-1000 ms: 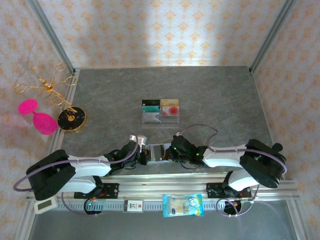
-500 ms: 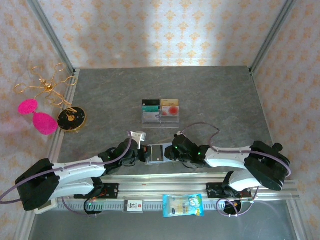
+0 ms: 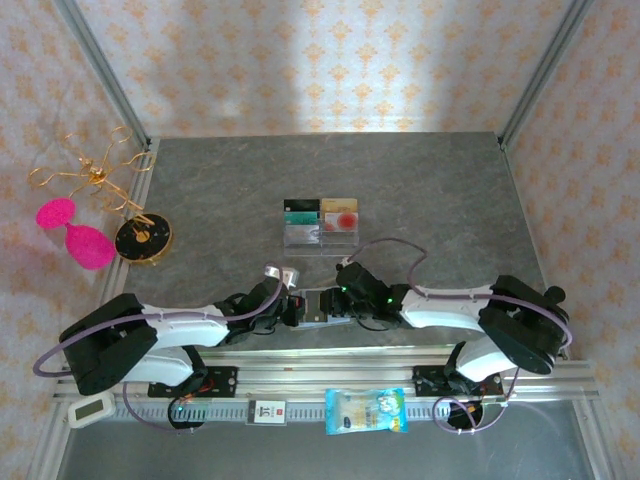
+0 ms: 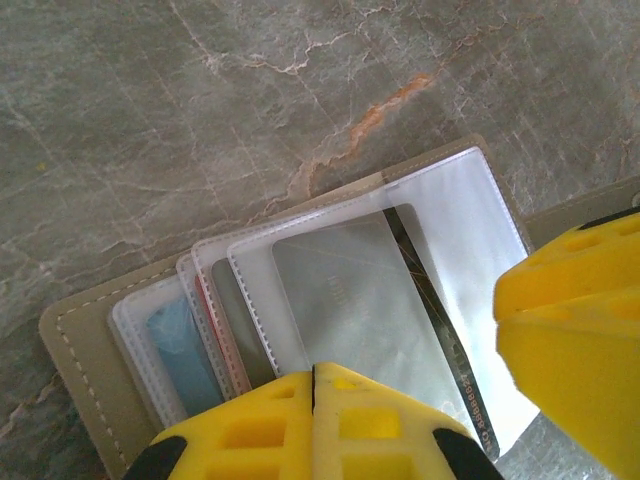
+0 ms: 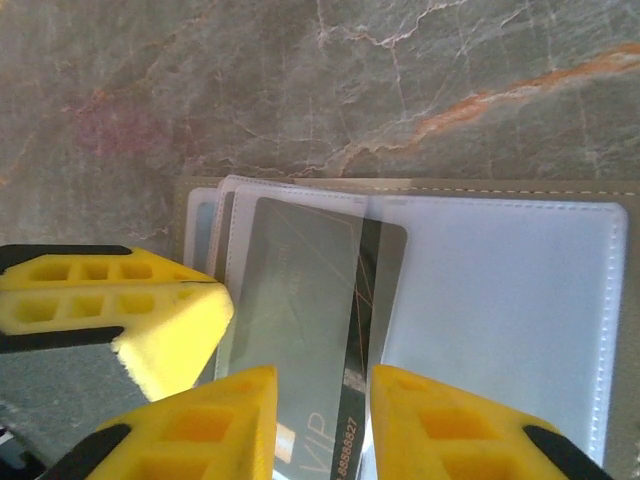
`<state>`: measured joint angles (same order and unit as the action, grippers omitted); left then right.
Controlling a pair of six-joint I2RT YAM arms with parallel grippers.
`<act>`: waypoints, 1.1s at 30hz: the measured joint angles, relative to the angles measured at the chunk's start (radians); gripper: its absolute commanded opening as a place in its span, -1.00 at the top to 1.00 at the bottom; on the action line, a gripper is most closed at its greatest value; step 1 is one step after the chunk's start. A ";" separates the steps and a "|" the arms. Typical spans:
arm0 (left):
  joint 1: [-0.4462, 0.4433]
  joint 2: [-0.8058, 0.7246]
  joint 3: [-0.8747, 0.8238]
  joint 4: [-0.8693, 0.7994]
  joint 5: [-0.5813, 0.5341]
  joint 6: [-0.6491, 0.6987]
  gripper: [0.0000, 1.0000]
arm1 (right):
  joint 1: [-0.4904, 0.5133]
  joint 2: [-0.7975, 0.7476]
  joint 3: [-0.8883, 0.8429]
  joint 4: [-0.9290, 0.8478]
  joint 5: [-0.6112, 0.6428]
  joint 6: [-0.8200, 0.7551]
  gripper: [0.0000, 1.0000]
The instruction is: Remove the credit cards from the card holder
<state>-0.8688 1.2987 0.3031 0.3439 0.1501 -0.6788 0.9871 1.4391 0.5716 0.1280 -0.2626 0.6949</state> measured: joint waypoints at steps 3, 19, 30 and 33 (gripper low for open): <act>0.000 0.000 -0.002 0.005 0.000 0.000 1.00 | 0.000 0.027 0.028 -0.001 0.003 -0.010 0.41; -0.015 0.033 0.037 0.045 0.013 0.003 1.00 | -0.019 0.048 0.072 -0.008 0.048 -0.024 0.44; -0.015 0.031 -0.006 0.062 -0.001 -0.001 1.00 | -0.035 0.097 0.045 -0.008 0.095 0.013 0.48; -0.015 0.018 -0.039 0.098 -0.001 -0.004 1.00 | -0.034 0.089 0.024 0.012 0.118 0.039 0.48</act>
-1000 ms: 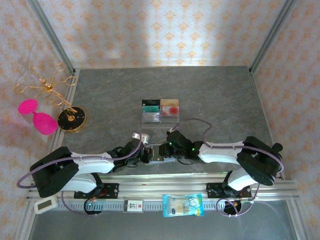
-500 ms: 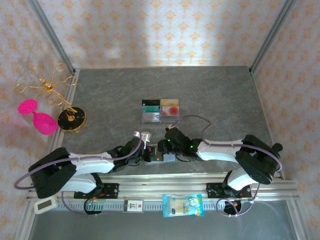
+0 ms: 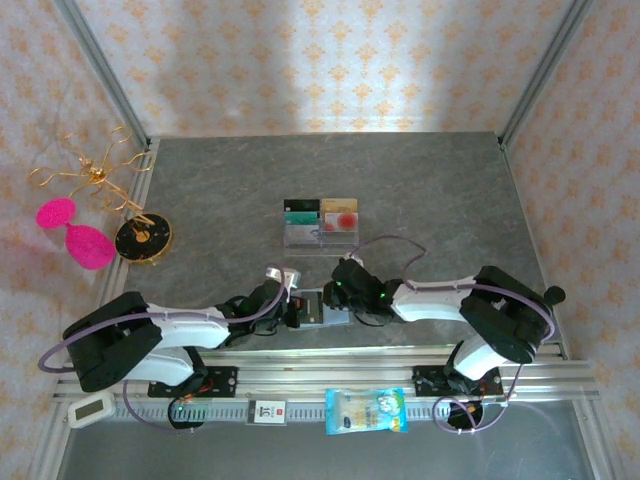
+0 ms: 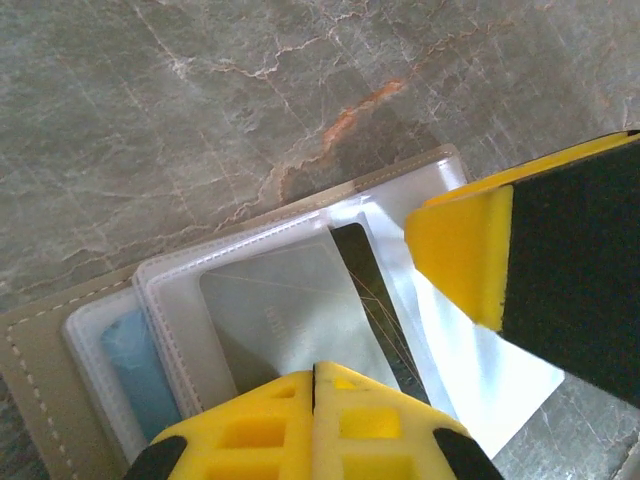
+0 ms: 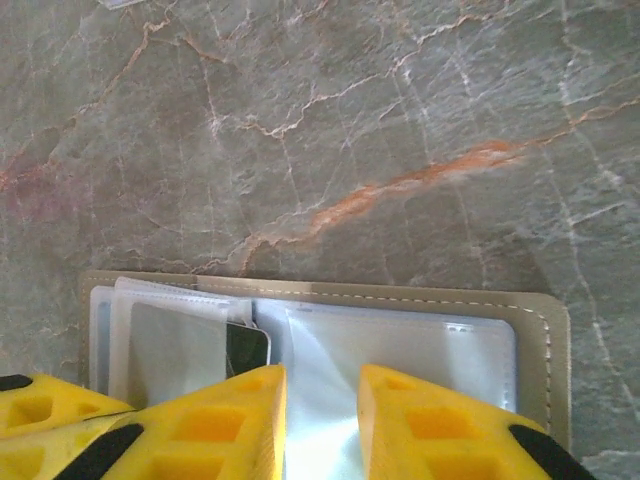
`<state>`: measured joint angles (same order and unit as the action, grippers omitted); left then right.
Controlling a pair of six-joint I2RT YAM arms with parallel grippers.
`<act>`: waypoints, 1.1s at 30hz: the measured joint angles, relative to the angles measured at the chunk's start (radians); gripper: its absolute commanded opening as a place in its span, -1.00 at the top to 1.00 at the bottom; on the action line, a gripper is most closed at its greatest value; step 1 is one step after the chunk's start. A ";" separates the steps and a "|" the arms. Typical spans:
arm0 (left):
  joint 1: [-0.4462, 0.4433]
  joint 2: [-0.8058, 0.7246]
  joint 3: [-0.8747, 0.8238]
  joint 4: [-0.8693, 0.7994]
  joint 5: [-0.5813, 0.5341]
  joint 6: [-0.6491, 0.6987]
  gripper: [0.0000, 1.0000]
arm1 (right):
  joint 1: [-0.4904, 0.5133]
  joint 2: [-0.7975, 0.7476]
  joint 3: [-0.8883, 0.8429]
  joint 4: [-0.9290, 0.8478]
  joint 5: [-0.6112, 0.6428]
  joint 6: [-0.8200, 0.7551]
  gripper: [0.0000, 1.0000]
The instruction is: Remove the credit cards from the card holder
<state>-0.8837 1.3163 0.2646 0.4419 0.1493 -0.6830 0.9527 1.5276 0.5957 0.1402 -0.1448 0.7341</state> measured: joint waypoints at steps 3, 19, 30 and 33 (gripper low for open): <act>0.000 -0.005 -0.026 0.045 0.000 -0.004 1.00 | 0.000 -0.010 -0.016 0.018 0.008 0.010 0.46; 0.003 0.014 -0.060 0.139 0.005 -0.023 1.00 | -0.003 -0.048 -0.021 0.076 -0.198 -0.081 0.50; 0.029 0.014 -0.077 0.170 0.036 -0.027 1.00 | -0.006 0.044 0.004 0.082 -0.203 -0.064 0.55; 0.036 0.021 -0.079 0.180 0.049 -0.027 1.00 | -0.006 0.048 0.005 0.086 -0.200 -0.051 0.55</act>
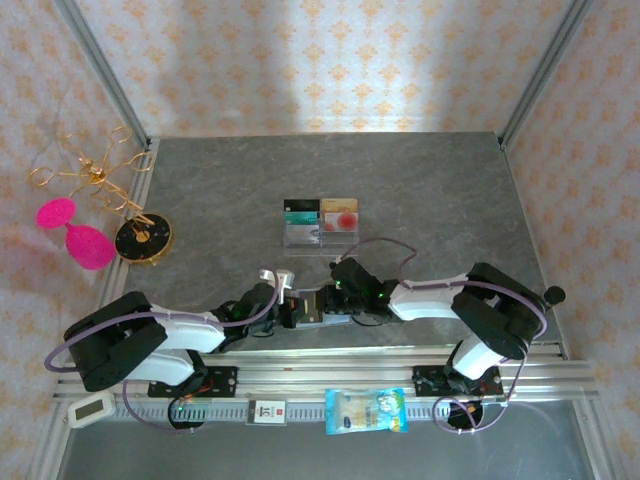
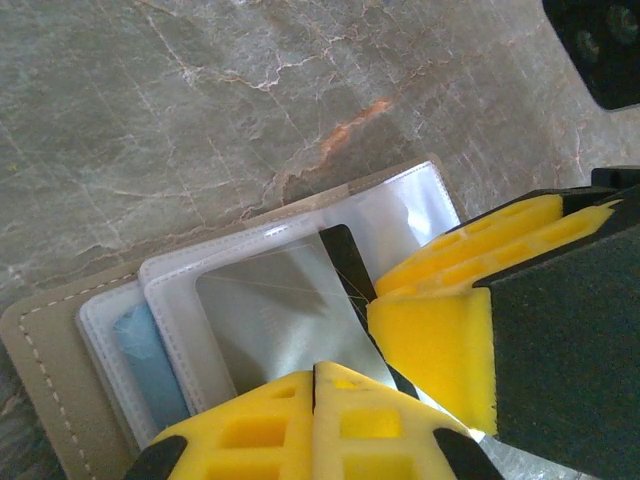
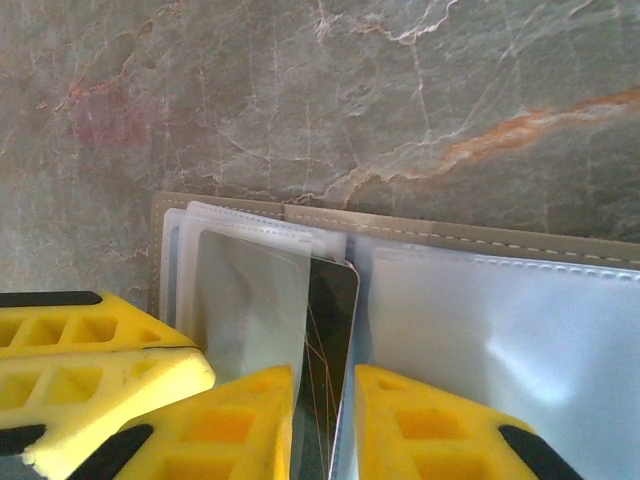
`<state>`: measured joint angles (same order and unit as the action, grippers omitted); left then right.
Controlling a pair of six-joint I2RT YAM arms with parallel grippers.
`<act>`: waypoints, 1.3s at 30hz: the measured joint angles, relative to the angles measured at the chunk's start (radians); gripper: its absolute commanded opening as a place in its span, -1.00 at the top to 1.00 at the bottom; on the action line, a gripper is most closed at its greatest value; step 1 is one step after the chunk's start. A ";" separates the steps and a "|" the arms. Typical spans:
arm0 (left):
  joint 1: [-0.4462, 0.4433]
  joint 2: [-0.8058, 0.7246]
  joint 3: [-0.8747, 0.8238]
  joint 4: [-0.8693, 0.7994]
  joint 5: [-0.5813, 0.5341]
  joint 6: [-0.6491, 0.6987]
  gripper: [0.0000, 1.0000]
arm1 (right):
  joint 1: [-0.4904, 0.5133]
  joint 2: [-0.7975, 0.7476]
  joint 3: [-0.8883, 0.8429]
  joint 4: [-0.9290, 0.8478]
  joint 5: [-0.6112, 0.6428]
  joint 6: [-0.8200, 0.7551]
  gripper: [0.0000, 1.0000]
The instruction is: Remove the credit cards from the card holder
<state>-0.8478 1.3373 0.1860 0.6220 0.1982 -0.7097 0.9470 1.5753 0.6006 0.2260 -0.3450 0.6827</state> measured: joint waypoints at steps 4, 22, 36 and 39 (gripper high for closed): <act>0.006 0.032 0.000 0.037 0.005 0.000 1.00 | -0.006 0.011 0.000 0.024 -0.009 0.019 0.68; 0.006 0.003 -0.006 0.022 0.005 -0.005 0.96 | -0.018 -0.117 -0.098 0.034 0.035 0.105 1.00; -0.024 -0.034 0.035 -0.084 0.013 -0.003 0.86 | -0.018 -0.142 -0.124 -0.002 0.061 0.109 0.50; -0.030 -0.021 0.054 -0.092 0.016 -0.003 0.87 | -0.018 -0.142 -0.124 -0.002 0.063 0.106 0.47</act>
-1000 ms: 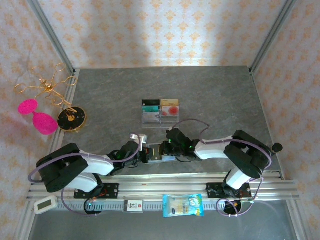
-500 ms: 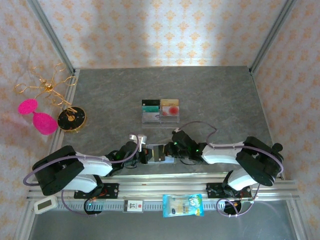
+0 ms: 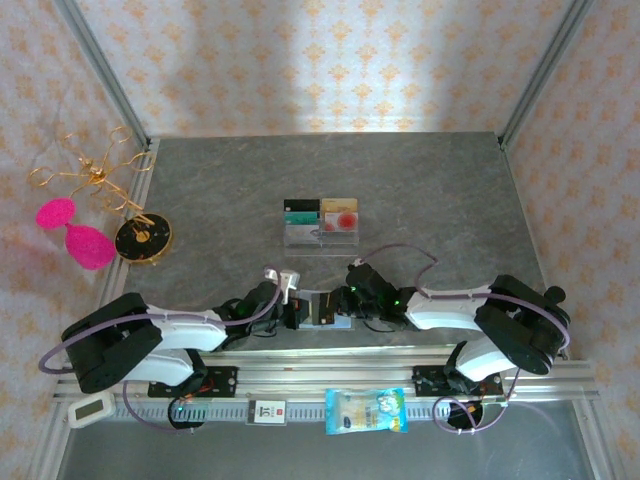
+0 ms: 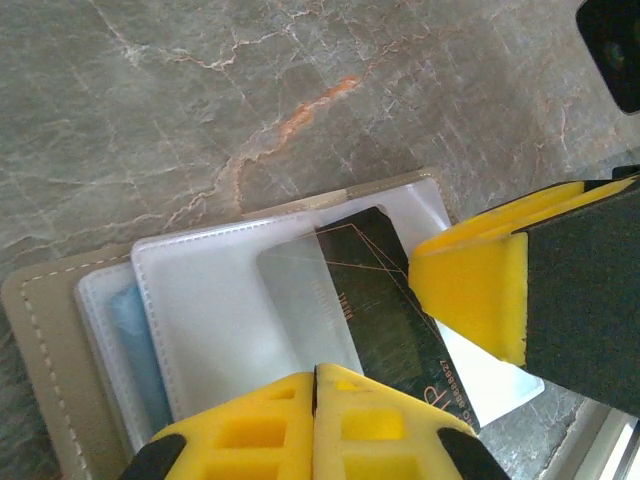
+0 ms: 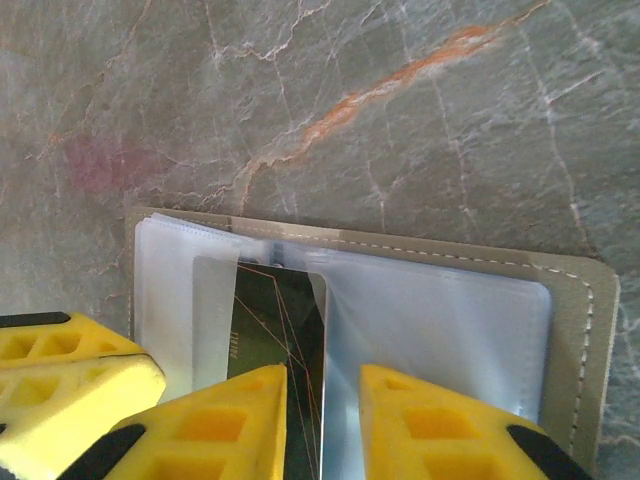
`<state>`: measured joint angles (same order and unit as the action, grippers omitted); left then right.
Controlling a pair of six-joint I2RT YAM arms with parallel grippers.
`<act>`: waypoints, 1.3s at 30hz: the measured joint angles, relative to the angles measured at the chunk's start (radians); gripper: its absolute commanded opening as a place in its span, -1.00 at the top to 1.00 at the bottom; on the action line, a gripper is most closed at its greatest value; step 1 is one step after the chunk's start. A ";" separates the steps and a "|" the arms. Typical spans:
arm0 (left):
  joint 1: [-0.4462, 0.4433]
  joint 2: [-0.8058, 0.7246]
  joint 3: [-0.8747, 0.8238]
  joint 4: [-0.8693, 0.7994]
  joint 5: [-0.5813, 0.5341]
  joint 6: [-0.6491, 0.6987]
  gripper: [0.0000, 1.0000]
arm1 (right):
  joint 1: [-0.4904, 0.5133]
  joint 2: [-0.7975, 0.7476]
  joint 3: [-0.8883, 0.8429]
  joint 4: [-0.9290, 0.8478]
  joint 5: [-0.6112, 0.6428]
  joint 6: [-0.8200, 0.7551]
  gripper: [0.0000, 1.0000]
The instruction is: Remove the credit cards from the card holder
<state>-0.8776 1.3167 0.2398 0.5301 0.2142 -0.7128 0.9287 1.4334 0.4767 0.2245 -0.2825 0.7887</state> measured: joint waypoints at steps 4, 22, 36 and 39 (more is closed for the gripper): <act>-0.004 0.017 0.019 -0.011 0.004 0.000 0.91 | 0.000 0.000 0.000 0.000 0.000 0.000 0.47; -0.013 0.136 0.072 0.054 0.022 0.006 1.00 | 0.000 0.021 -0.003 0.031 -0.035 -0.034 0.91; -0.013 -0.012 -0.002 -0.038 0.003 -0.005 0.63 | -0.023 -0.161 -0.081 -0.043 0.040 -0.010 1.00; -0.013 -0.089 -0.017 -0.064 -0.012 -0.014 0.56 | -0.023 -0.174 -0.082 -0.057 0.051 -0.010 1.00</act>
<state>-0.8906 1.2274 0.2226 0.4664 0.2020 -0.7265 0.9062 1.2598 0.3943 0.1677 -0.2317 0.7784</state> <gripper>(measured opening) 0.205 0.042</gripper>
